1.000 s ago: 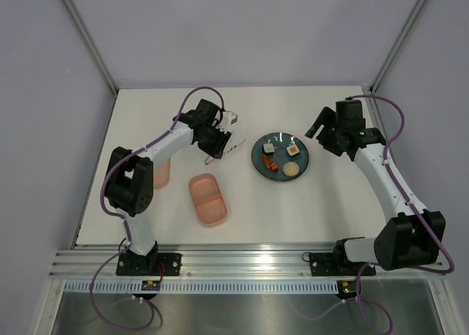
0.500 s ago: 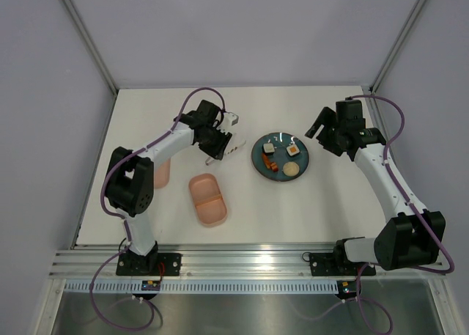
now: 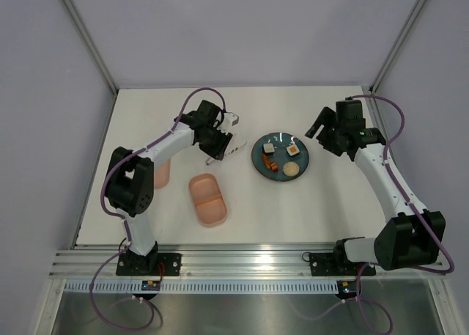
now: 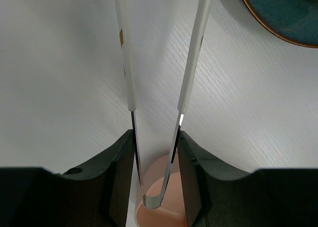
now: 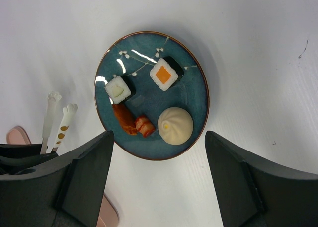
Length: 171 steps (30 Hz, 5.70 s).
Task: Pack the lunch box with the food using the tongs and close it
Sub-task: Pick up the fake food from the plate, then move the packing box to the center of the board.
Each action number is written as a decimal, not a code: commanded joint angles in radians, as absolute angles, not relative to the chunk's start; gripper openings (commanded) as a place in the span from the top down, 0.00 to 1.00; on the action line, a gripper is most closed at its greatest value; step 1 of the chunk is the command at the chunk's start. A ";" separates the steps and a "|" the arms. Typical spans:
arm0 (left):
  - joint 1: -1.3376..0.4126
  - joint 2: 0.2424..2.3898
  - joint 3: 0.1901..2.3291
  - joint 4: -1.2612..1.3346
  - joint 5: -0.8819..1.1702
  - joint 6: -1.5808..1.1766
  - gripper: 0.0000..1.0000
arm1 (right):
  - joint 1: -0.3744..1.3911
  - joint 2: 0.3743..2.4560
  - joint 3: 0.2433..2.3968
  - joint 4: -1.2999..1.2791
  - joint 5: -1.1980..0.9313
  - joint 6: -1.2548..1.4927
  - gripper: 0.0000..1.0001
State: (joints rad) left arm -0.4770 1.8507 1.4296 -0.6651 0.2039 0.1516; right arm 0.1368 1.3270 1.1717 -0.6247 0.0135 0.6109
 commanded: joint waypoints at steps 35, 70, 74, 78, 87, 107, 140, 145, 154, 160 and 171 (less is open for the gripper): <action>-0.643 1.761 1.510 -0.793 0.280 -0.050 0.74 | 0.143 1.273 1.173 -0.617 0.006 0.620 0.18; -0.735 1.786 1.459 -0.637 0.196 -0.564 0.68 | 0.143 1.285 1.154 -0.580 -0.020 0.618 0.18; -0.738 1.804 1.471 -0.663 0.166 -0.571 0.68 | 0.143 1.284 1.147 -0.575 -0.025 0.618 0.18; -0.752 1.835 1.503 -0.696 0.130 -0.560 0.67 | 0.143 1.281 1.140 -0.568 -0.028 0.620 0.18; -0.776 1.887 1.557 -0.722 0.136 -0.574 0.66 | 0.143 1.281 1.121 -0.548 -0.041 0.621 0.18; -0.802 1.957 1.630 -0.784 0.123 -0.594 0.64 | 0.143 1.262 1.095 -0.526 -0.058 0.624 0.17; -0.811 1.822 1.654 -0.839 0.075 -0.552 1.00 | 0.143 1.252 1.101 -0.531 -0.063 0.626 0.17; -0.811 1.780 1.623 -0.816 0.089 -0.531 1.00 | 0.143 1.253 1.103 -0.531 -0.063 0.630 0.17; -0.807 1.792 1.635 -0.787 0.117 -0.492 1.00 | 0.143 1.255 1.097 -0.538 -0.064 0.627 0.17; -0.795 1.799 1.651 -0.805 0.153 -0.450 1.00 | 0.143 1.243 1.083 -0.546 -0.069 0.623 0.18; -0.767 1.654 1.514 -0.792 0.173 -0.382 1.00 | 0.144 1.255 1.074 -0.531 -0.078 0.630 0.17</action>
